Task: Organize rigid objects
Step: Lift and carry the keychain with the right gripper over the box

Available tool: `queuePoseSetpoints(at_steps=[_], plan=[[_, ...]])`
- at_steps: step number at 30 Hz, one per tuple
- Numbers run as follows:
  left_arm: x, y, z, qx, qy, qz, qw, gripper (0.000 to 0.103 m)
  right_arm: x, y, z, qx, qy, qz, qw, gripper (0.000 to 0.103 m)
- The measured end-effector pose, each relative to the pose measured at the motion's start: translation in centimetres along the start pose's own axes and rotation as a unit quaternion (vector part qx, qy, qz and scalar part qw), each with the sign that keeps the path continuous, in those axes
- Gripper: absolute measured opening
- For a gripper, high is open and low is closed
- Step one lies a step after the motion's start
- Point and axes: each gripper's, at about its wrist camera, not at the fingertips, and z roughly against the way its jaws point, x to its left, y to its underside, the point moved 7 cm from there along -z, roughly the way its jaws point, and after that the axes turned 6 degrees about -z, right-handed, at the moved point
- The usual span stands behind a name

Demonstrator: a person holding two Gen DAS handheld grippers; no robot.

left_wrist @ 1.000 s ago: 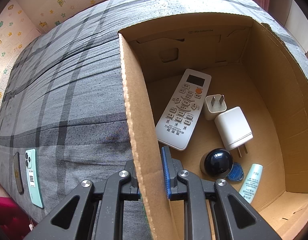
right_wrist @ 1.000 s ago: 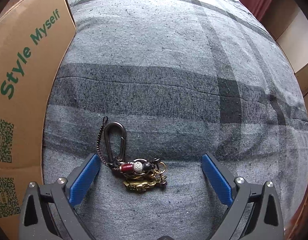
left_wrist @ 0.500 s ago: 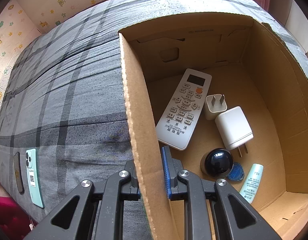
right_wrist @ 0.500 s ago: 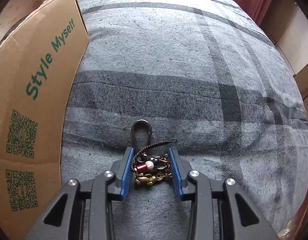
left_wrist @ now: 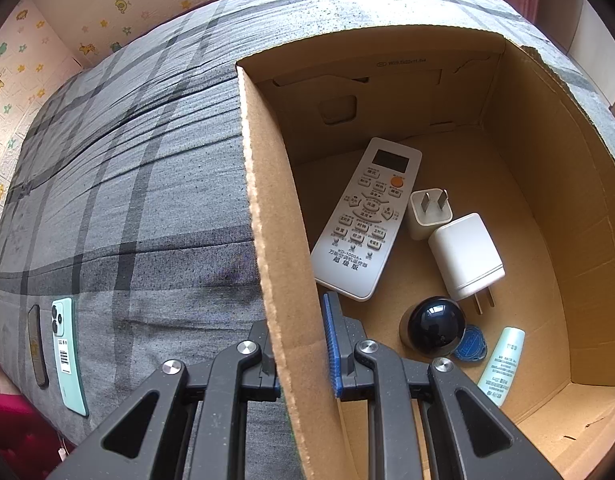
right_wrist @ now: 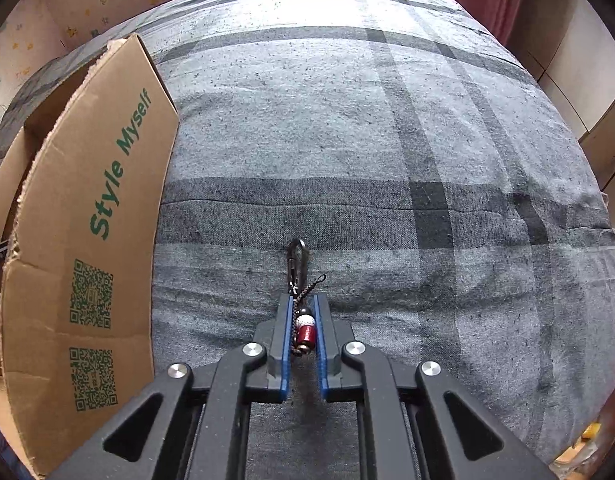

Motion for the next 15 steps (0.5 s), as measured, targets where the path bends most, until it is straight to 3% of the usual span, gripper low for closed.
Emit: queuePoseSetpoints(at_steps=[15], plan=[[0.0, 0.0, 0.1, 0.000, 0.000, 0.000, 1.0000, 0.020, 1.0, -1.4, 5.0, -0.040, -0.009, 0.015, 0.999, 0.008]])
